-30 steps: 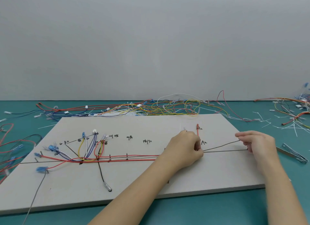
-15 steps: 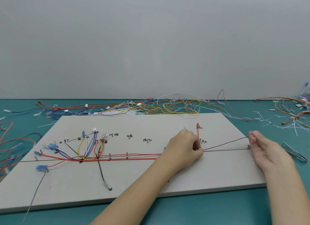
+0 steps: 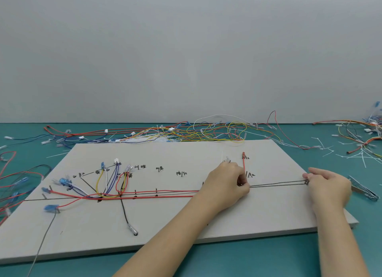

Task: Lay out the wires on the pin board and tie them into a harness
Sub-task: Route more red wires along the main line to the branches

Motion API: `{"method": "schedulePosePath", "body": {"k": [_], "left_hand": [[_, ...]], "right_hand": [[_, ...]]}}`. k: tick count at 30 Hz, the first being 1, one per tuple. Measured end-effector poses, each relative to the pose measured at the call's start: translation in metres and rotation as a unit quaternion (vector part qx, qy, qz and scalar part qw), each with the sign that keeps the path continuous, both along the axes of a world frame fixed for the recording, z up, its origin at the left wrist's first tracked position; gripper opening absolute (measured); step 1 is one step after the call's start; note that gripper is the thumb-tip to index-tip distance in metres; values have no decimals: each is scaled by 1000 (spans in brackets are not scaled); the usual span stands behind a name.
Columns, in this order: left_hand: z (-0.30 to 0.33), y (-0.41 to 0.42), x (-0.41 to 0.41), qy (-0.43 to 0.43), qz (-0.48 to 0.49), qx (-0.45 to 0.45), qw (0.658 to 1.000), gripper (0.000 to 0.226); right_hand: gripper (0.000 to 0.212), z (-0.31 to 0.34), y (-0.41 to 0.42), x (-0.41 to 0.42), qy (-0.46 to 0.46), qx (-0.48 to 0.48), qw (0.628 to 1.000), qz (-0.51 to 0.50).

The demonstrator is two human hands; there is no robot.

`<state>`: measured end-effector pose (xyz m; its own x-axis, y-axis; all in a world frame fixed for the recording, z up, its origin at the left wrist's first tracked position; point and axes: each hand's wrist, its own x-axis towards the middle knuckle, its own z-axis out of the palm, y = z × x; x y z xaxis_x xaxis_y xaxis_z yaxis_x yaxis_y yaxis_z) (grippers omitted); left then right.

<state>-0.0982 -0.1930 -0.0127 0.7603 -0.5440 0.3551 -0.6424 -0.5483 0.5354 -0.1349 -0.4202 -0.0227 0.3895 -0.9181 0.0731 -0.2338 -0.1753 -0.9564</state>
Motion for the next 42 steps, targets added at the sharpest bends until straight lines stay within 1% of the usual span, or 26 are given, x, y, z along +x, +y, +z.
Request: {"method": "schedulePosePath", "body": {"k": [5, 11, 15, 24, 30, 36, 40, 42], "left_hand": [[0, 0, 1, 5, -1, -1, 1000, 10], [-2, -1, 0, 8, -3, -5, 1000, 10], [-3, 0, 2, 6, -1, -5, 1000, 10], [-3, 0, 1, 7, -2, -7, 1000, 10], [-4, -1, 2, 1, -3, -9, 1000, 10], [-6, -2, 3, -2, -5, -11, 1000, 9], [-6, -1, 4, -3, -4, -10, 1000, 10], [-7, -1, 4, 2, -5, -15, 1000, 9]], "right_hand": [[26, 2, -2, 0, 10, -3, 1000, 7], [23, -1, -9, -6, -34, 33, 998, 39], [21, -3, -10, -6, -18, 17, 999, 41], [13, -1, -9, -6, -11, -1, 999, 46], [12, -1, -10, -6, -1, -12, 999, 45], [14, -1, -8, -3, 1, -18, 999, 43], [18, 0, -8, -2, -6, 10, 1000, 25], [21, 0, -9, -2, -4, 10, 1000, 16]]}}
